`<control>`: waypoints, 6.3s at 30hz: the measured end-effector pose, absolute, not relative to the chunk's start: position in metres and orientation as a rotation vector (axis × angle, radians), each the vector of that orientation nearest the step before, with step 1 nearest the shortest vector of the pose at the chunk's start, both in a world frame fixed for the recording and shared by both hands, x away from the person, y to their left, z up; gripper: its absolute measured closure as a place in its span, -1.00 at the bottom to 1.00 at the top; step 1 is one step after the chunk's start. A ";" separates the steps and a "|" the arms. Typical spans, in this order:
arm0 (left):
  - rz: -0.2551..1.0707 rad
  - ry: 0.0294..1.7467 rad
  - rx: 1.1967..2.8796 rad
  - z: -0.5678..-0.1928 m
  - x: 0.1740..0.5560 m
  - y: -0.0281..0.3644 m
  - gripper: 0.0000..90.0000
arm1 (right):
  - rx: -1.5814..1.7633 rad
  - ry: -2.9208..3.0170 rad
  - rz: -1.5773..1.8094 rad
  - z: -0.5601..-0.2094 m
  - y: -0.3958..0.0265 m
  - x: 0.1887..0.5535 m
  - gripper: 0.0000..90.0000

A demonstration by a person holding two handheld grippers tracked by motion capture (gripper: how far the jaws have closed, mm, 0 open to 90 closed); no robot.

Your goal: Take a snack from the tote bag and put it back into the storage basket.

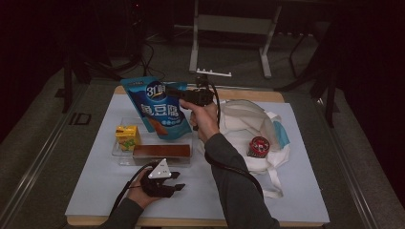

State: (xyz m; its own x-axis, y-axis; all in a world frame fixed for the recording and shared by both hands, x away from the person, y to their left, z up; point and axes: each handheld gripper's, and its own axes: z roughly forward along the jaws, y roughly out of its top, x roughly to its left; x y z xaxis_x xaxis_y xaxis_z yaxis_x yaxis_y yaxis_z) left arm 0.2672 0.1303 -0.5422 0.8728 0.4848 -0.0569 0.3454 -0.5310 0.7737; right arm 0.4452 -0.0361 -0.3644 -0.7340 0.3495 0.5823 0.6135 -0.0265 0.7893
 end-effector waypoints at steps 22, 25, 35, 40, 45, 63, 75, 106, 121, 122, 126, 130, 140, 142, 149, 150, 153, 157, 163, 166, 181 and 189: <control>0.221 0.585 2.185 -0.542 0.266 0.130 0.13 | -1.093 -2.014 -1.824 -0.409 -0.021 0.458 0.99; 0.221 0.586 2.184 -0.542 0.266 0.130 0.13 | -1.117 -2.052 -1.793 -0.408 -0.027 0.459 0.90; 0.221 0.592 2.182 -0.542 0.266 0.130 0.12 | -1.099 -2.296 -1.715 -0.397 -0.041 0.449 0.45; 0.220 0.594 2.183 -0.542 0.267 0.130 0.12 | -1.109 -2.386 -1.678 -0.398 -0.050 0.441 0.31; 0.224 0.592 2.186 -0.542 0.267 0.130 0.11 | -1.087 -2.440 -1.644 -0.404 -0.056 0.428 0.24; 0.221 0.594 2.193 -0.542 0.267 0.129 0.11 | -1.075 -2.685 -1.374 -0.435 -0.047 0.421 0.51; 0.219 0.594 2.194 -0.542 0.267 0.129 0.11 | -0.994 -2.700 -1.389 -0.436 -0.018 0.421 0.55; 0.216 0.596 2.195 -0.543 0.267 0.128 0.11 | -0.952 -2.796 -1.246 -0.452 -0.022 0.419 0.65; 0.210 0.590 2.196 -0.543 0.267 0.129 0.10 | -1.072 -2.789 -1.281 -0.452 -0.014 0.424 0.86; 0.207 0.593 2.193 -0.543 0.268 0.129 0.10 | -1.065 -2.777 -1.293 -0.451 -0.020 0.423 0.83; 0.207 0.594 2.194 -0.543 0.268 0.129 0.10 | -1.064 -2.763 -1.321 -0.446 -0.031 0.423 0.77; 0.204 0.595 2.197 -0.543 0.268 0.129 0.10 | -1.075 -2.761 -1.349 -0.440 -0.043 0.421 0.77; 0.203 0.593 2.196 -0.543 0.268 0.129 0.09 | -1.073 -2.794 -1.363 -0.428 -0.069 0.413 0.73; 0.201 0.594 2.196 -0.543 0.268 0.129 0.09 | -1.076 -2.804 -1.361 -0.425 -0.075 0.411 0.73; 0.202 0.595 2.198 -0.543 0.268 0.129 0.09 | -1.079 -2.840 -1.344 -0.416 -0.092 0.406 0.71; 0.202 0.595 2.198 -0.543 0.268 0.129 0.09 | -1.083 -2.844 -1.338 -0.416 -0.094 0.406 0.70; 0.203 0.595 2.196 -0.543 0.268 0.129 0.08 | -1.077 -2.856 -1.319 -0.415 -0.098 0.405 0.68; 0.202 0.596 2.196 -0.543 0.268 0.129 0.08 | -1.067 -2.888 -1.289 -0.412 -0.110 0.402 0.65; 0.203 0.595 2.200 -0.542 0.269 0.129 0.08 | -1.086 -2.890 -1.285 -0.409 -0.123 0.400 0.64; 0.202 0.596 2.200 -0.543 0.269 0.129 0.08 | -1.088 -2.901 -1.276 -0.408 -0.128 0.399 0.63; 0.194 0.598 2.196 -0.543 0.269 0.129 0.07 | -1.127 -2.907 -1.255 -0.406 -0.152 0.395 0.56; 0.194 0.595 2.197 -0.543 0.269 0.129 0.07 | -1.133 -2.931 -1.223 -0.405 -0.162 0.392 0.47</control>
